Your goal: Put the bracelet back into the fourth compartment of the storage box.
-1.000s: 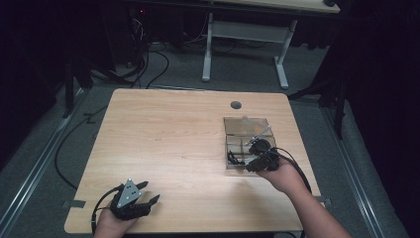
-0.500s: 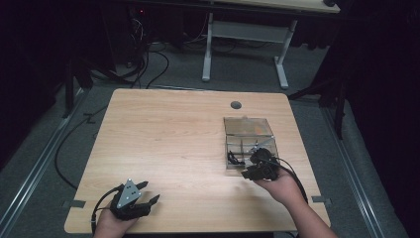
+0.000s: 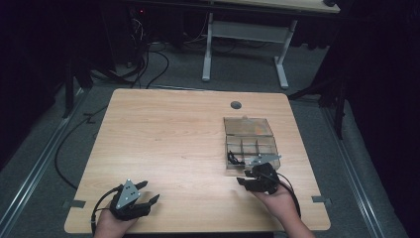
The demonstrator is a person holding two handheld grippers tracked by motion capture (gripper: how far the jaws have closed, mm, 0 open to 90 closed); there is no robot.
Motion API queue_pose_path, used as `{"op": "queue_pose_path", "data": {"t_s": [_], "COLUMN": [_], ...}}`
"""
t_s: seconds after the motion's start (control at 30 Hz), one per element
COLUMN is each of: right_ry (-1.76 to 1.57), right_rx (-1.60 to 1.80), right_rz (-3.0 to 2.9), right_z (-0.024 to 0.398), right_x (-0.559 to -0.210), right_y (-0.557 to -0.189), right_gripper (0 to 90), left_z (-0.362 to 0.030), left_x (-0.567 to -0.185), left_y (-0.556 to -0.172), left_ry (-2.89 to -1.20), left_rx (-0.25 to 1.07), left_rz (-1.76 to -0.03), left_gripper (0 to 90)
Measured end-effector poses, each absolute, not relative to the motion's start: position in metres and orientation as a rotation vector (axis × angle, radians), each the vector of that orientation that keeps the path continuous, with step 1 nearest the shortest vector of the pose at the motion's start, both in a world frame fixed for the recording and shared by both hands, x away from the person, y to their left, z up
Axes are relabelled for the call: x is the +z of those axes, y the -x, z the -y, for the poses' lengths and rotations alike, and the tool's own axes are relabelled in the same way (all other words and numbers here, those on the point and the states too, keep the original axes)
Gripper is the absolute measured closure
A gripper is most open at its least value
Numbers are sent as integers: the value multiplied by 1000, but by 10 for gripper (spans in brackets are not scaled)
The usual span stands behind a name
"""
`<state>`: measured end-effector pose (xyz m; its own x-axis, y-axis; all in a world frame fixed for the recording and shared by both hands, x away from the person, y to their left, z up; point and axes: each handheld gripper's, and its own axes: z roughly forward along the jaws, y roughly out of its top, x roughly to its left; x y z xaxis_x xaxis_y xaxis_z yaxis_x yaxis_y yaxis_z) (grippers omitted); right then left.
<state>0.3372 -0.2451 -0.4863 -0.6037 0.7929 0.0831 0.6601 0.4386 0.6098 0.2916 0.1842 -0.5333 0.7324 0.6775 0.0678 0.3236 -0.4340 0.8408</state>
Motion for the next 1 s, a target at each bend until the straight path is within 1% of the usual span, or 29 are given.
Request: {"op": "queue_pose_path", "data": {"t_s": [0.1,0.27,0.57,0.6,0.63,1.0], "right_ry": [-1238,-1189,-1175,-1188,-1173,-1187], "right_rx": [940,1043,1162,1162,1183,1185], "right_rz": [-2450,-2355,-2234,-2222,-2202,-2215], "right_z": [245,244,247,249,250,251], "right_x": [-492,-509,-528,-529,-528,-528], "right_y": [-333,-320,-306,-305,-303,-305], "right_gripper": [518,454,428,410,422,417], "left_z": [-184,-185,-185,-185,-185,-183], "left_x": [-533,-533,-533,-533,-533,-533], "left_y": [-291,-291,-290,-290,-290,-290], "left_ry": [-2038,-2023,-2009,-2009,-2011,-2028], "left_rx": [507,514,536,539,536,538], "left_rz": [-755,-760,-762,-764,-764,-757], "left_gripper": [363,360,357,356,355,350]}}
